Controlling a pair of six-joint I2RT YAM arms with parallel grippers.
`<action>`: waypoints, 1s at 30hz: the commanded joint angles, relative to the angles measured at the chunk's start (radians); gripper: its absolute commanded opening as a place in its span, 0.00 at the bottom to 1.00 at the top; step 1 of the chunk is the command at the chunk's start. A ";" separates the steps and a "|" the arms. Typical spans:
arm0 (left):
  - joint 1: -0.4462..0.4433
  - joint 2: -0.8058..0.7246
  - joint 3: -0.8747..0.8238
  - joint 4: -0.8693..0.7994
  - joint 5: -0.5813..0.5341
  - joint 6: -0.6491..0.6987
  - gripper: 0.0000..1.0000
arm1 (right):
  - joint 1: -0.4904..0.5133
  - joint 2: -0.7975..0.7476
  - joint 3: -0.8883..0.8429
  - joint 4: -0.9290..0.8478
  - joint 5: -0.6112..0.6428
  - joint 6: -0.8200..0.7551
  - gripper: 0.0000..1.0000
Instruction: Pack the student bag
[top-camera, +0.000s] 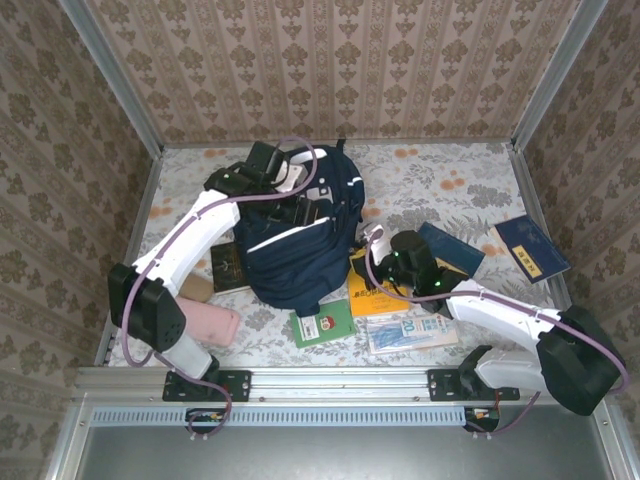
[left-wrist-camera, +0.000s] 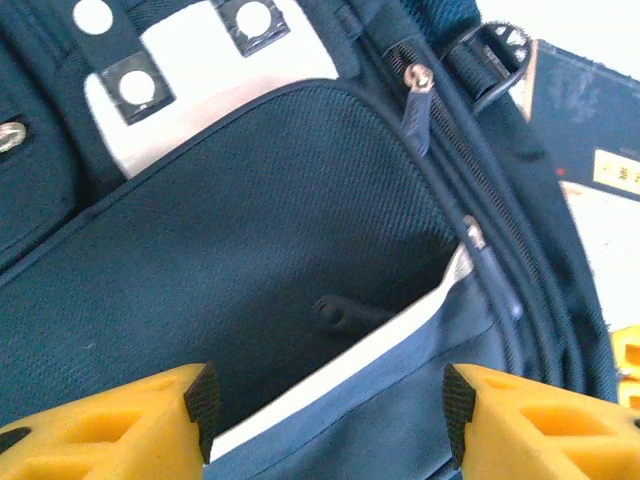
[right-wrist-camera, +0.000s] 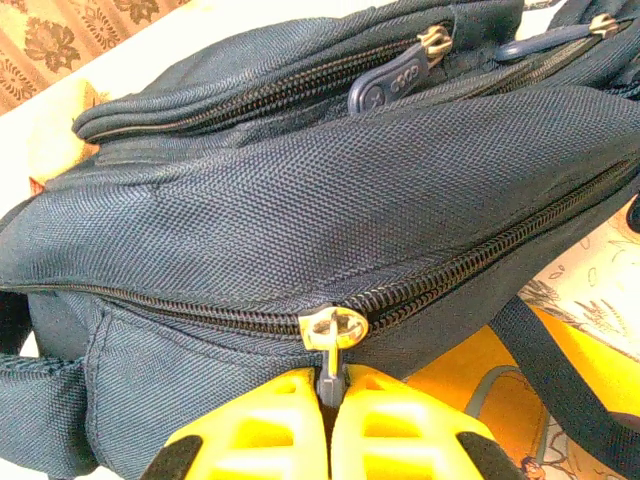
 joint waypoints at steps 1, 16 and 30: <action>0.019 -0.029 -0.061 0.014 -0.072 0.069 0.63 | -0.034 -0.047 -0.024 0.088 -0.048 0.043 0.00; 0.164 0.134 -0.138 0.361 0.552 0.105 0.66 | -0.179 -0.096 -0.074 0.157 -0.169 0.128 0.00; 0.135 0.175 -0.175 0.388 0.762 0.089 0.54 | -0.246 -0.057 -0.062 0.201 -0.227 0.180 0.00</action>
